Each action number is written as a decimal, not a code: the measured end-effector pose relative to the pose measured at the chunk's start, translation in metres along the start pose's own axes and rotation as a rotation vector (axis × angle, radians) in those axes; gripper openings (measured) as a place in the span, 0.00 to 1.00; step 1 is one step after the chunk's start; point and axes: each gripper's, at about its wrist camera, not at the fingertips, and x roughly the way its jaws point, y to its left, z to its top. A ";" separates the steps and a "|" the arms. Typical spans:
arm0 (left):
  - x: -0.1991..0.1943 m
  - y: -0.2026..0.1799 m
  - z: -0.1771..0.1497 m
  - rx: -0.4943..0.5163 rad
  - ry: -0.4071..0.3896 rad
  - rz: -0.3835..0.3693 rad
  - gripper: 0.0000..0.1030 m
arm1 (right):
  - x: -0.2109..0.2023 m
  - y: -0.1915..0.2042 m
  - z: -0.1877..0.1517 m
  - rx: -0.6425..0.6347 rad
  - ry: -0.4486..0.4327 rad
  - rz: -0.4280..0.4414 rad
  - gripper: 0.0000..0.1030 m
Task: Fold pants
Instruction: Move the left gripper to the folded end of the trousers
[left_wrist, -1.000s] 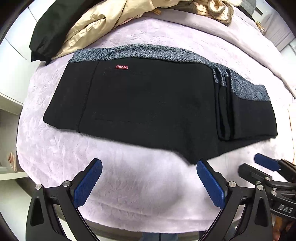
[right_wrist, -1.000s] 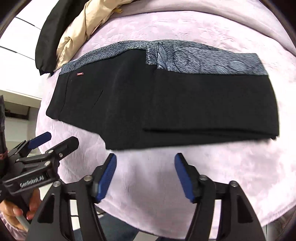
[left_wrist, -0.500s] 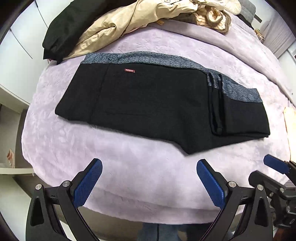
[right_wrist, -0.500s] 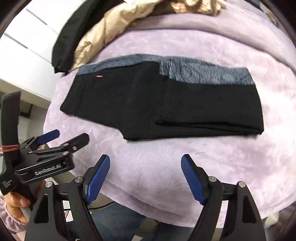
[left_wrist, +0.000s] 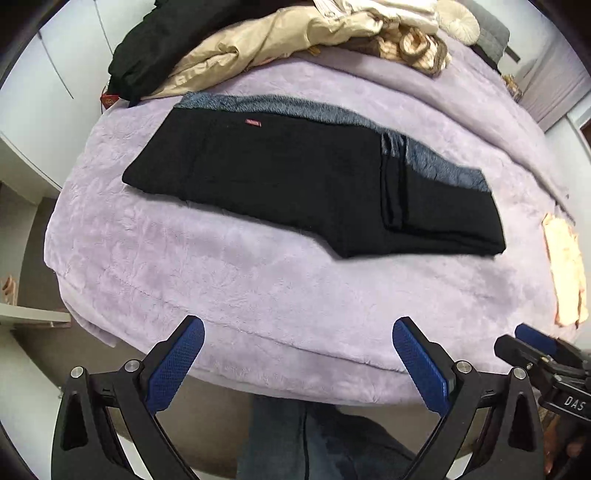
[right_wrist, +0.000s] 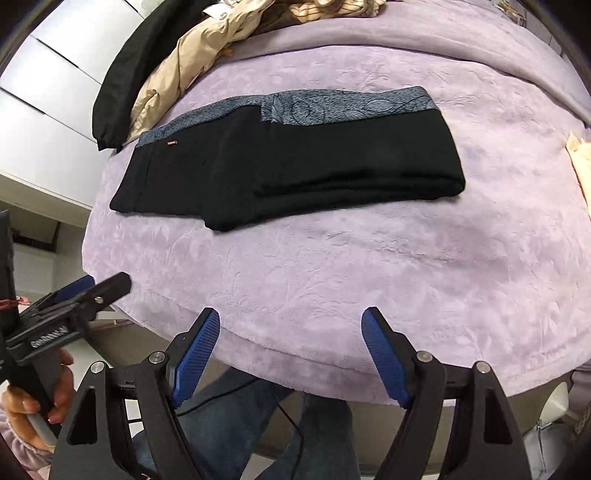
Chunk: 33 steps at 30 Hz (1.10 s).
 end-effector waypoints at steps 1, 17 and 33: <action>-0.005 0.006 0.004 -0.021 -0.018 -0.012 0.99 | -0.004 0.000 0.001 0.005 -0.006 -0.001 0.80; 0.035 0.114 0.066 -0.187 0.021 -0.056 0.99 | 0.042 0.103 0.054 -0.039 0.013 -0.020 0.80; 0.129 0.191 0.113 -0.430 0.021 -0.437 0.99 | 0.099 0.132 0.083 0.000 0.135 -0.072 0.80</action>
